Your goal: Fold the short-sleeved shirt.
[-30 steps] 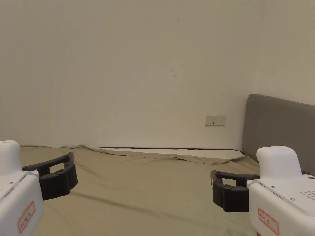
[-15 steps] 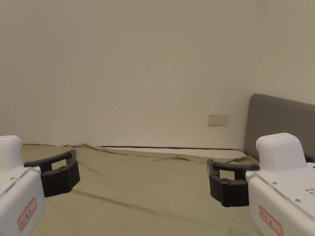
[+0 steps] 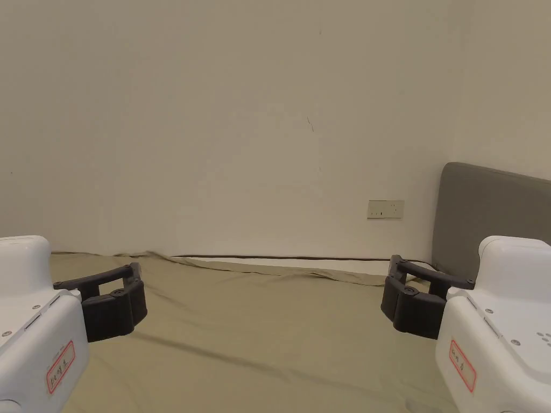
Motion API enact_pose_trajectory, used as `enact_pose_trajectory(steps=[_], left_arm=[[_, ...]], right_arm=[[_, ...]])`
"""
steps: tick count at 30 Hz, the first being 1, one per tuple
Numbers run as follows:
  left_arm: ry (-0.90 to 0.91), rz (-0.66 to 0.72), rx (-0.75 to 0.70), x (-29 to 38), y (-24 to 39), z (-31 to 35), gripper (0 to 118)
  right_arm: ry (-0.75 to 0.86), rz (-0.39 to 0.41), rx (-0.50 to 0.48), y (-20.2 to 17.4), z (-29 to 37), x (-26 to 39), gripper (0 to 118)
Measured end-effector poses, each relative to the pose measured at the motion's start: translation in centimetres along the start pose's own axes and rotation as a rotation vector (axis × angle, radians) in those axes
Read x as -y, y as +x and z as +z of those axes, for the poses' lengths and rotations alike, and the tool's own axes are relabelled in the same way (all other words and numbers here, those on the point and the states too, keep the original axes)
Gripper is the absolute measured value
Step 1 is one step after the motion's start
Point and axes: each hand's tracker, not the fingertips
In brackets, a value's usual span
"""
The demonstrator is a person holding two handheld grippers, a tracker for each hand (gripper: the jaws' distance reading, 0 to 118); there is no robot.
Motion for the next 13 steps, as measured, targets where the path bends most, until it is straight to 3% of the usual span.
enact_pose_trajectory(steps=[4, 9, 13], left_arm=[[0.000, -0.022, -0.008, 0.00, 0.18, -0.37, 118], [0.014, -0.047, -0.011, 0.19, 0.37, -0.44, 118], [0.025, -0.051, 0.000, 0.25, 0.54, -0.37, 118]], right_arm=[[-0.043, -0.042, -0.048, 0.63, -0.46, -0.58, 118], [-0.034, 0.025, -0.036, 0.34, -0.37, -0.82, 118], [-0.056, 0.021, -0.064, 0.41, -0.38, -1.16, 118]])
